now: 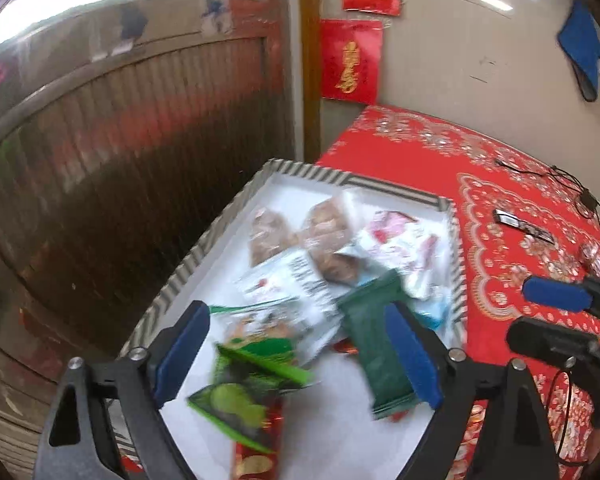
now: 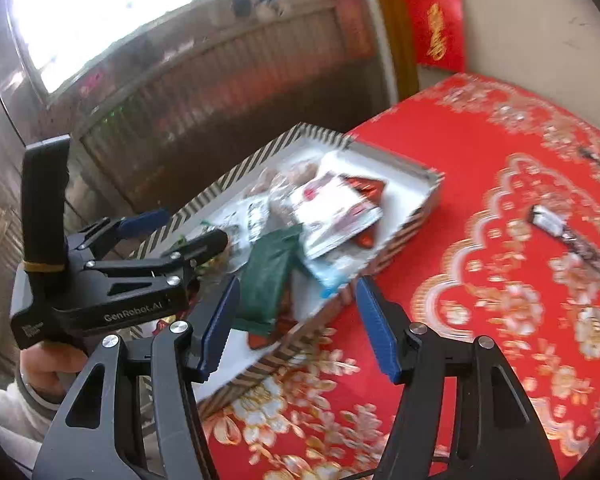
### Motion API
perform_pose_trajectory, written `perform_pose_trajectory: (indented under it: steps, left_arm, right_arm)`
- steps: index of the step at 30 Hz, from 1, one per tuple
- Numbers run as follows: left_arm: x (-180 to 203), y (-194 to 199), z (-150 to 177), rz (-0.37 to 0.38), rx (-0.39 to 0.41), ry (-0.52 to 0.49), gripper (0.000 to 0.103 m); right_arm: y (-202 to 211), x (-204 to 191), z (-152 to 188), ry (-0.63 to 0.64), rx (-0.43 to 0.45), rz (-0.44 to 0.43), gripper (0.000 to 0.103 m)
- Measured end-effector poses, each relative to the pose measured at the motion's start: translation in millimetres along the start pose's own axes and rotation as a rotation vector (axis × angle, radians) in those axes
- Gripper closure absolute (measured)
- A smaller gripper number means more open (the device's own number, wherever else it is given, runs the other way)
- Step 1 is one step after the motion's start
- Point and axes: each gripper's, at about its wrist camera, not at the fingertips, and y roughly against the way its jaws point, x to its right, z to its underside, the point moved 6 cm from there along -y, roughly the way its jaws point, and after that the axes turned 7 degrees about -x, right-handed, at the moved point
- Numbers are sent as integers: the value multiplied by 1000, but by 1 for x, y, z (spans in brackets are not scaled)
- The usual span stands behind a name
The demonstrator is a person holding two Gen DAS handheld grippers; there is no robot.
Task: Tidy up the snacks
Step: 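Carry both green packets into the white box and open both tools, then withdraw both tools from the box toward the remaining snacks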
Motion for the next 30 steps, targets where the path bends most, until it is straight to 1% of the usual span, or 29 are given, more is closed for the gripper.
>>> perform_pose_trajectory:
  steps: [3, 7, 11, 16, 19, 22, 26, 28, 30]
  left_arm:
    - [23, 1, -3, 29, 5, -39, 8]
    - [57, 4, -8, 61, 15, -86, 8]
    - [90, 1, -12, 108, -10, -126, 7]
    - [128, 2, -13, 137, -14, -164, 7]
    - [149, -4, -11, 159, -40, -183, 7]
    - [168, -9, -11, 158, -45, -205, 7]
    - [187, -19, -11, 160, -76, -226, 7]
    - [194, -24, -13, 157, -85, -239, 7]
    - [199, -28, -15, 151, -87, -241, 7]
  right_arm:
    - [20, 15, 4, -27, 28, 29, 42]
    - [42, 45, 15, -94, 54, 67, 42]
    - [67, 80, 34, -165, 77, 120, 42]
    - [98, 126, 58, -229, 82, 222, 42]
    - [111, 151, 70, -279, 93, 232, 42]
    - [115, 172, 77, -307, 85, 249, 42]
    - [113, 197, 73, -320, 79, 253, 42]
    - [111, 210, 64, -325, 82, 243, 42]
    - [104, 229, 49, -339, 78, 252, 42]
